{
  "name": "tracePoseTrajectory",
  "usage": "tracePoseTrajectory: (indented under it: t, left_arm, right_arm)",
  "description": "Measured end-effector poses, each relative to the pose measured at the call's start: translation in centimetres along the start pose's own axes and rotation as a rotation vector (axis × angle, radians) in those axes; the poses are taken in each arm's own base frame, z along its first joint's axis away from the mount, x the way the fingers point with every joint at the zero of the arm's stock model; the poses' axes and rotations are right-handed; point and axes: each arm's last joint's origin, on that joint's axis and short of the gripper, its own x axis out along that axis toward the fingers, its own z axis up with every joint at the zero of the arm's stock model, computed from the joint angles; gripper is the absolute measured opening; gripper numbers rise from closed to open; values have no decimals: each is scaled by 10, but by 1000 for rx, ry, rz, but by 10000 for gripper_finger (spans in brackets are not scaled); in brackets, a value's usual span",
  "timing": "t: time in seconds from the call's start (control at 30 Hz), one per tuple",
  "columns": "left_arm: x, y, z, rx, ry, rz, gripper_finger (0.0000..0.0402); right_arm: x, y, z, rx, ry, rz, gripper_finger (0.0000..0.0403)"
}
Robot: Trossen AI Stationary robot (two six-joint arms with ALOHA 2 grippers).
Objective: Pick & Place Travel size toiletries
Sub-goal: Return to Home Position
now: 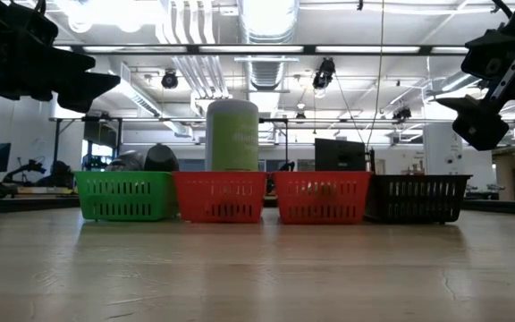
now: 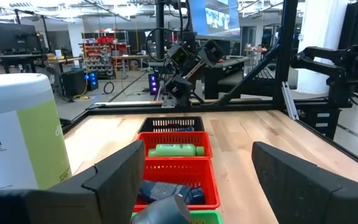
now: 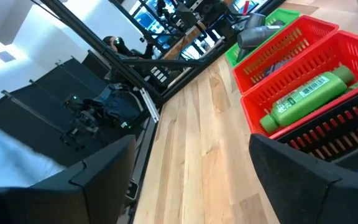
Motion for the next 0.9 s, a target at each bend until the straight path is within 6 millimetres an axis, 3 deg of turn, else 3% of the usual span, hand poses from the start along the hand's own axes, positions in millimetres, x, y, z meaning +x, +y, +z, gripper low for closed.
tracePoseTrajectory:
  t: [0.5, 0.9]
  left_arm:
    - [0, 0, 0, 0, -1, 0, 301]
    - [0, 0, 0, 0, -2, 0, 301]
  right_arm:
    - [0, 0, 0, -26, -1, 0, 279]
    - [-6, 4, 5, -19, -71, 50, 312]
